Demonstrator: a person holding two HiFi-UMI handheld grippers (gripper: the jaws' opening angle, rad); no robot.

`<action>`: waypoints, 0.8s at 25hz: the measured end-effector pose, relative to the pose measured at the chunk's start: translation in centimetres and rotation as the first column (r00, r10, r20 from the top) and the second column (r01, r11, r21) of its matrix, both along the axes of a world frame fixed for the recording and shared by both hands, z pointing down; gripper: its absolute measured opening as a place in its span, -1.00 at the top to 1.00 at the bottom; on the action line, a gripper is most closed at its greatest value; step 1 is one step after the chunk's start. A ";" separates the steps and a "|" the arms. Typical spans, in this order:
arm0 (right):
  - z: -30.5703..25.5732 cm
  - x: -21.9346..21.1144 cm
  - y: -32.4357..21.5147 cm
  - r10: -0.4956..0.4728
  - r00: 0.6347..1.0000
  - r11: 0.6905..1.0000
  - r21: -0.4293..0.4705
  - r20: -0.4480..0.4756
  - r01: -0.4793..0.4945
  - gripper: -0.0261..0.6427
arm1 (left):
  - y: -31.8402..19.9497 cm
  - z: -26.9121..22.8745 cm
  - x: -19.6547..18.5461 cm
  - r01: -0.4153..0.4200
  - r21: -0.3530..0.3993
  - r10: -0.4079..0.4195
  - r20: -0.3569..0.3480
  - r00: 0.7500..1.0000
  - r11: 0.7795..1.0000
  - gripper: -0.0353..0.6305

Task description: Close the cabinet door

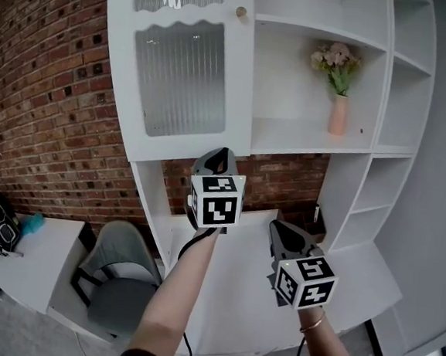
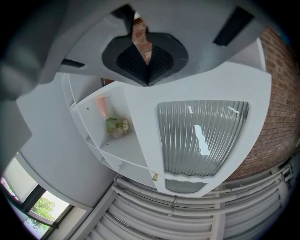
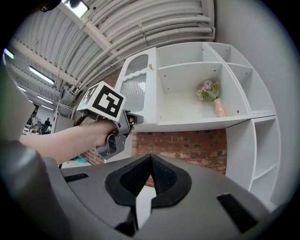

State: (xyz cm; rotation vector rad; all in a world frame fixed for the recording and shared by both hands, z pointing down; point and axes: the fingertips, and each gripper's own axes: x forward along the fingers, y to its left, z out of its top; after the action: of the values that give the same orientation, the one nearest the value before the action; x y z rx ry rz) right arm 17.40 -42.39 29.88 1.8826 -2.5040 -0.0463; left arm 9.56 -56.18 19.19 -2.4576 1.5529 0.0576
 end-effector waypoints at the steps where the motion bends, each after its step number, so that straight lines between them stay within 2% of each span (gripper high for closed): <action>1: -0.1 0.1 -0.1 0.002 1.000 1.000 -0.001 -0.001 -0.002 0.92 | 0.0 0.1 0.0 0.006 -0.005 -0.006 0.000 1.000 1.000 0.87; 7: -0.8 0.5 0.1 0.013 1.000 1.000 0.014 0.008 -0.013 0.92 | -0.3 -0.1 0.3 0.001 -0.020 -0.001 0.016 1.000 1.000 0.87; 11: -1.1 -0.5 1.4 0.003 1.000 1.000 0.030 0.010 -0.003 0.92 | -0.1 0.1 -0.2 -0.032 -0.053 0.033 0.027 0.999 0.998 0.87; 14: -0.9 -0.8 2.7 0.000 1.000 1.000 0.030 0.005 0.000 0.92 | 1.1 0.8 -0.7 -0.061 -0.078 0.063 0.025 0.998 0.995 0.87; 20: -0.5 -0.9 4.7 0.005 1.000 1.000 0.017 0.007 -0.005 0.92 | 5.0 3.6 -1.6 -0.094 -0.081 0.099 0.061 0.993 0.992 0.87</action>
State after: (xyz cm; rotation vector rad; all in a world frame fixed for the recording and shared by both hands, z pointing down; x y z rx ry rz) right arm 16.46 -37.71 29.33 1.8979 -2.5113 -0.0611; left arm 8.01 -51.15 22.80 -2.5662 1.4355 -0.0668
